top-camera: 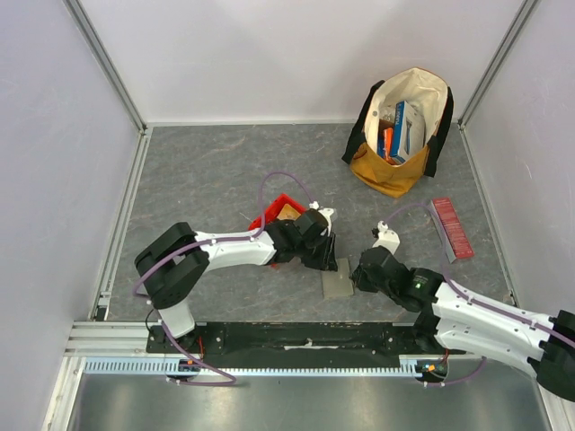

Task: Put the credit cards into the card holder
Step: Close the card holder at the center of the board.

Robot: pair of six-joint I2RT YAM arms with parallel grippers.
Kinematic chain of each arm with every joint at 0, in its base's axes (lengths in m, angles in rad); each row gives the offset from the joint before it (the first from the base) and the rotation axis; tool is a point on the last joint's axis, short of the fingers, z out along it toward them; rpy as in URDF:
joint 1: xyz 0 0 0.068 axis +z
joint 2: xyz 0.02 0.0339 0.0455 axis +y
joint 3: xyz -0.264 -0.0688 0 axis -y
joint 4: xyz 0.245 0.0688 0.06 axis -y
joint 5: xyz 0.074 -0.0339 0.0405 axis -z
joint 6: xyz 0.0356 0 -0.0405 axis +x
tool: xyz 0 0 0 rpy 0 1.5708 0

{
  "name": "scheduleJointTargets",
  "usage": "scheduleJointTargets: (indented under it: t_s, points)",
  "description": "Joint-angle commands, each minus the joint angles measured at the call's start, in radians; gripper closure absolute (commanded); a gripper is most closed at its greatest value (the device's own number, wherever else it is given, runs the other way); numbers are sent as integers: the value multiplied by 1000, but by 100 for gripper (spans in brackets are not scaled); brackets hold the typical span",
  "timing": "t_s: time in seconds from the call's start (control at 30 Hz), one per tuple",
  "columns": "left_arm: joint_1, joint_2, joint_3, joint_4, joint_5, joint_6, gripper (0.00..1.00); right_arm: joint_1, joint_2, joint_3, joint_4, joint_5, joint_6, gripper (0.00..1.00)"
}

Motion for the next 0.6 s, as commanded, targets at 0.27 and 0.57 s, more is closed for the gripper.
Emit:
scheduleJointTargets:
  t_s: [0.27,0.57]
  points:
    - [4,20,-42,-19,20,62,74,5,69,-8,79,-45,14,100]
    - [4,-9,-57,-2,55,57,77,3,61,-1,72,-1,8,100]
